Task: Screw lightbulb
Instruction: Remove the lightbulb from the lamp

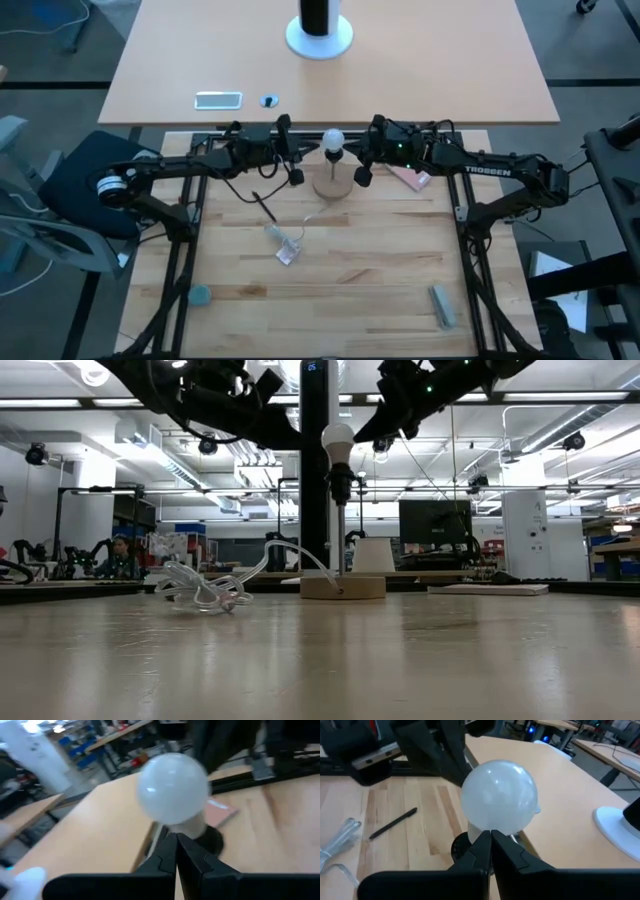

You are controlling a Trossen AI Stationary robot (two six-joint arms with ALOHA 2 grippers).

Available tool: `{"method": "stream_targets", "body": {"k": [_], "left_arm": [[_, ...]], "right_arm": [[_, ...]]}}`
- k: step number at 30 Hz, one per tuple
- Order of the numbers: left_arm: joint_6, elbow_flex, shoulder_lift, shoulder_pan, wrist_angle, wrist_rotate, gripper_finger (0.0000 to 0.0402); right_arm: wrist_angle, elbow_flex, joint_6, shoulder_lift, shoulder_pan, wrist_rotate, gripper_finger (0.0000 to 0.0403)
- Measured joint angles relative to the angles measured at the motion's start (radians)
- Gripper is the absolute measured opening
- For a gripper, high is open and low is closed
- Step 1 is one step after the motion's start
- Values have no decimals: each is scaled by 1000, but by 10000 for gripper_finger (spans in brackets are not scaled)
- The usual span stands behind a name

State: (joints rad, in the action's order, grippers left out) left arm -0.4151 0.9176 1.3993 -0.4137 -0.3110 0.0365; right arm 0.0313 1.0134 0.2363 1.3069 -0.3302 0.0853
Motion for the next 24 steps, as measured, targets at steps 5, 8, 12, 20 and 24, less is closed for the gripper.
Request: {"method": "stream_targets", "body": {"k": [5, 8, 12, 20, 24], "left_arm": [[-39, 0, 3, -6, -67, -97, 0], [-48, 0, 30, -7, -143, -87, 0], [-53, 0, 64, -8, -188, -79, 0], [-49, 0, 82, -8, -194, 27, 0], [-40, -2, 69, -8, -188, 55, 0]], "right_arm": [[-13, 0, 1, -12, 2, -2, 7], [-19, 0, 8, -5, 2, -4, 7], [-20, 0, 7, 1, 0, -4, 7], [-12, 0, 5, 0, -3, -4, 7], [-12, 0, 1, -1, -7, 6, 7]]}}
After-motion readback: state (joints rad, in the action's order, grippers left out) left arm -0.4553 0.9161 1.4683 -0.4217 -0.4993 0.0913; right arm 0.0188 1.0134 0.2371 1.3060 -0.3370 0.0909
